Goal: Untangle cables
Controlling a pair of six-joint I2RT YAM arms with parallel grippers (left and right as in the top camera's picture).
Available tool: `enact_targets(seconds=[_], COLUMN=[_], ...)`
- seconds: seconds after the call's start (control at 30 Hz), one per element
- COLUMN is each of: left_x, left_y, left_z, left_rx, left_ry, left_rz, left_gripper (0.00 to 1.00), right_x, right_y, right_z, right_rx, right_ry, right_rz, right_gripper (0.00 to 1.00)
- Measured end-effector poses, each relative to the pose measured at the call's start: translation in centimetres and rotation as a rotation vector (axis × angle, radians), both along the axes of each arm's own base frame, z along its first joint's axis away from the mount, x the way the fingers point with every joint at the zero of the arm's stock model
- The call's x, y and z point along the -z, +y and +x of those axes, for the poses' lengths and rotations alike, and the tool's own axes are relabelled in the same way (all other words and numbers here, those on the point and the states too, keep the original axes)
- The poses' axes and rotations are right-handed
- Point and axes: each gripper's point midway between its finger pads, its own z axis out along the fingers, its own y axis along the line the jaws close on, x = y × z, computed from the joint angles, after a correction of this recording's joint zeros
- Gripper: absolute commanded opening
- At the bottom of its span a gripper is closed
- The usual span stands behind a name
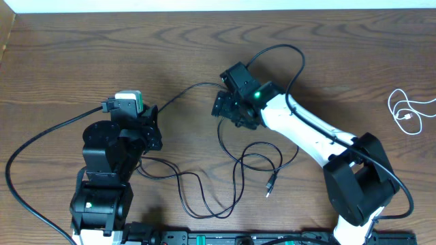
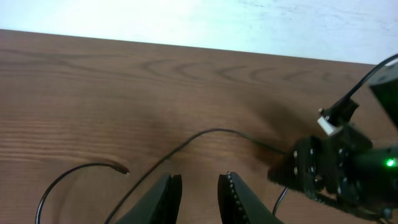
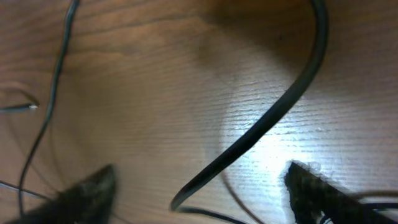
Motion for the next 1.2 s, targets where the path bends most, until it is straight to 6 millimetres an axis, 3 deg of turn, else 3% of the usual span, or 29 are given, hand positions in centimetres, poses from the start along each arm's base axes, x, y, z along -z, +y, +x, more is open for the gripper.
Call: enact_targets(seconds=[0.03,0.07,0.2,0.4,0.47,0.53,0.63,0.7,0.77,0.9,0.97,1.03,1.07,1.13,1.2], left_x=[0.0,0.0,0.0,0.0,0.0,0.0,0.0,0.1,0.1,0.1,0.2,0.3,0.3,0.4,0.4], left_y=[0.0,0.0,0.0,0.0,0.0,0.0,0.0,0.0,0.0,0.0,0.0,0.0,0.0,0.0,0.0], left_z=[0.0,0.0,0.0,0.0,0.0,0.0,0.0,0.0,0.0,0.0,-0.1,-0.1,-0.2,-0.2,-0.2], left_rx=[0.0,0.0,0.0,0.0,0.0,0.0,0.0,0.0,0.0,0.0,0.0,0.0,0.0,0.0,0.0], left_ry=[0.0,0.0,0.0,0.0,0.0,0.001,0.002,0.002,0.003,0.004,0.01,0.014,0.015,0.016,0.017], left_rz=[0.0,0.0,0.0,0.0,0.0,0.0,0.0,0.0,0.0,0.0,0.001,0.001,0.001,0.001,0.001], left_gripper=[0.25,0.25,0.25,0.25,0.25,0.25,0.25,0.25,0.25,0.25,0.25,0.25,0.25,0.25,0.25], right_x=[0.4,0.8,1.7,0.6,-0.6,-3.0,-10.4,-17.4,-25.7,-41.3,-46.9,-51.4,-52.7,-54.8,-55.7], right_y=[-0.1,-0.3,-1.4,-1.9,-2.2,-2.2,-2.1,-2.5,-4.0,-10.0,-13.6,-17.2,-18.5,-20.6,-21.7], right_z=[-0.1,-0.2,0.0,1.9,2.4,3.4,6.2,8.0,9.2,8.4,6.9,5.0,4.3,3.2,3.0], right_rx=[0.009,0.02,0.029,-0.165,-0.242,-0.312,-0.392,-0.396,-0.354,-0.181,-0.081,0.016,0.049,0.108,0.142], right_ry=[-0.001,0.001,-0.032,-0.161,-0.184,-0.229,-0.38,-0.532,-0.713,-1.047,-1.169,-1.271,-1.302,-1.352,-1.375], right_rz=[-0.004,-0.014,-0.072,-0.147,-0.186,-0.209,-0.221,-0.219,-0.217,-0.22,-0.23,-0.248,-0.257,-0.27,-0.279], right_gripper=[0.07,0.01,0.01,0.01,0.01,0.01,0.01,0.01,0.01,0.01,0.01,0.01,0.01,0.01,0.01])
